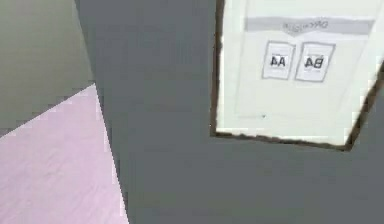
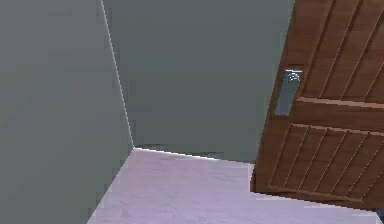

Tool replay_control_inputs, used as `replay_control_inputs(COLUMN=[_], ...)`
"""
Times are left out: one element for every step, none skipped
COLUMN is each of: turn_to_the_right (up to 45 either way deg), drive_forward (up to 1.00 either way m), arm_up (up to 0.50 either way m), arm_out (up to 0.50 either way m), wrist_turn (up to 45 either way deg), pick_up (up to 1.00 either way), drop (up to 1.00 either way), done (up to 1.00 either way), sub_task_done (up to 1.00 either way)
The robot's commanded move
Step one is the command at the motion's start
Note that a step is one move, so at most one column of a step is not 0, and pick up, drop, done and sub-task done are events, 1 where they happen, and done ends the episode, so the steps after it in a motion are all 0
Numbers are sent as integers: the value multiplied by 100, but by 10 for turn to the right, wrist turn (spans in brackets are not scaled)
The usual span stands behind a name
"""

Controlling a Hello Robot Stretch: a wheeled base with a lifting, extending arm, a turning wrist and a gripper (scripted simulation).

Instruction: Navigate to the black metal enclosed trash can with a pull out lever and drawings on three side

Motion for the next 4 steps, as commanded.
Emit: replay_control_inputs(turn_to_the_right=[0, -450, -210, 0], drive_forward=[10, 0, 0, 30], arm_up=[0, 0, 0, 0], arm_out=[0, 0, 0, 0], wrist_turn=[0, 0, 0, 0], pick_up=[0, 0, 0, 0], drop=[0, 0, 0, 0], done=[0, 0, 0, 0], sub_task_done=[0, 0, 0, 0])
